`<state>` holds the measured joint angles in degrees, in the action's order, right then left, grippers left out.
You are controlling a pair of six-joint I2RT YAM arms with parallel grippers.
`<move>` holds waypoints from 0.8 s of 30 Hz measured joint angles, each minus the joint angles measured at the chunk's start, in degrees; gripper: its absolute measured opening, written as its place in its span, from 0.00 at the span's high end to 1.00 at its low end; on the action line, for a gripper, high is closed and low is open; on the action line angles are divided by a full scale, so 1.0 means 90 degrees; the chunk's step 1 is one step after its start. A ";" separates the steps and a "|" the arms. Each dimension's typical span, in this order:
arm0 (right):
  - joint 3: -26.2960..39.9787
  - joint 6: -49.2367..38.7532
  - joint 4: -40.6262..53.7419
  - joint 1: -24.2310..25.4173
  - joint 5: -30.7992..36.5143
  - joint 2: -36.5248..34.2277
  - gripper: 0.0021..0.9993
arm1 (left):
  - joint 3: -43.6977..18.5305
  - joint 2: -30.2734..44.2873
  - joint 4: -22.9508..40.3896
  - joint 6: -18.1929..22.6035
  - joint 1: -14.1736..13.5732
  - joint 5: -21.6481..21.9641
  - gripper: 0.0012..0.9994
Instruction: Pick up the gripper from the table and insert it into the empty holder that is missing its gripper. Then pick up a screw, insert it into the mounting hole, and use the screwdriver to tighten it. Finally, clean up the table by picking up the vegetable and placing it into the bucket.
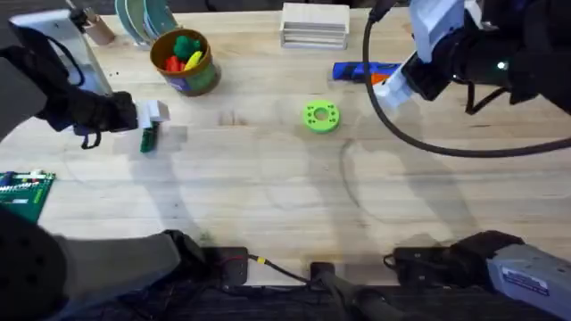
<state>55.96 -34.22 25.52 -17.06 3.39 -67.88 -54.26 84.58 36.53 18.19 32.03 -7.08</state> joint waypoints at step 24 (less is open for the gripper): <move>0.0000 0.0000 0.0360 0.0000 -0.0001 0.0000 0.01 | 0.0005 0.0974 -0.0323 0.0272 0.0020 -0.0210 0.10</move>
<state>55.96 -34.22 28.75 -17.06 3.38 -67.88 -54.22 93.34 33.63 20.64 32.21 -8.97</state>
